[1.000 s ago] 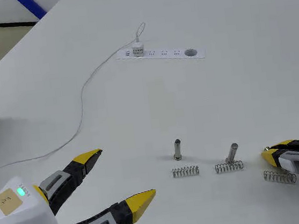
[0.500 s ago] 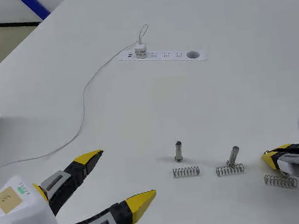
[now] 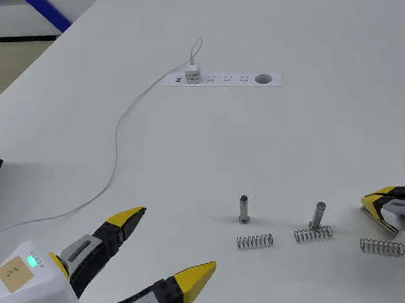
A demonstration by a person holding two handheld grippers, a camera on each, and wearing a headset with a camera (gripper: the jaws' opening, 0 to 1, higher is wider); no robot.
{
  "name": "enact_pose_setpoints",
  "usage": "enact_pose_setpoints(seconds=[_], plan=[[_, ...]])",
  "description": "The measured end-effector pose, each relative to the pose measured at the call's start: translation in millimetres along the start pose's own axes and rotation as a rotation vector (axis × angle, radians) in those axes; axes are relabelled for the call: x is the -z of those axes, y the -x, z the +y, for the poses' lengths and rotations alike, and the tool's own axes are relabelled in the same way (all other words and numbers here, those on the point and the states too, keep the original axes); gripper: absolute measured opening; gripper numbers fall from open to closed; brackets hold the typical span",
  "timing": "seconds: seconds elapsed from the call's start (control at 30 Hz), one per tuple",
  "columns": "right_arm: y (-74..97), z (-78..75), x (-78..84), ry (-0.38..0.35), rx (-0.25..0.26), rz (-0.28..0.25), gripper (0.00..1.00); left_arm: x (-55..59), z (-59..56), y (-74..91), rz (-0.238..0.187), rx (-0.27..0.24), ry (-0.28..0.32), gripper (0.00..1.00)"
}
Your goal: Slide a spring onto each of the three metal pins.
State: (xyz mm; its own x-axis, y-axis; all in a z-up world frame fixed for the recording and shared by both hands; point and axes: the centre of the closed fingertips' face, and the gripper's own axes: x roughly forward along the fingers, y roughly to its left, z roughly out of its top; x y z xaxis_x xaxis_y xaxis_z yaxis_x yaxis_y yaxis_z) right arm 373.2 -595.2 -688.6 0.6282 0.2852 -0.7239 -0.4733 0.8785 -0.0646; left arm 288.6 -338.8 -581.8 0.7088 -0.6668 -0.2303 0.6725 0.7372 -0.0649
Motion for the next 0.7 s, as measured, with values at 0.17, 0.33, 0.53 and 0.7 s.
enact_pose_setpoints(seconds=[0.17,0.33,0.53,0.7], plan=[[-4.2,-0.5,2.2,-0.02,-0.008,0.0,0.02,-0.5,-1.2,-0.1,0.001,0.002,-0.009,0.71],[-7.1,-0.4,8.4,-0.033,-0.022,0.026,0.11,0.5,-0.9,-0.4,0.005,0.003,-0.003,0.71],[-12.4,-6.5,14.0,-0.007,-0.013,0.057,0.11,0.8,-0.4,-0.3,0.009,-0.002,-0.006,0.7],[-11.8,-6.8,17.9,-0.021,-0.025,0.069,0.11,1.2,-0.2,-0.4,0.012,-0.003,-0.006,0.7]])
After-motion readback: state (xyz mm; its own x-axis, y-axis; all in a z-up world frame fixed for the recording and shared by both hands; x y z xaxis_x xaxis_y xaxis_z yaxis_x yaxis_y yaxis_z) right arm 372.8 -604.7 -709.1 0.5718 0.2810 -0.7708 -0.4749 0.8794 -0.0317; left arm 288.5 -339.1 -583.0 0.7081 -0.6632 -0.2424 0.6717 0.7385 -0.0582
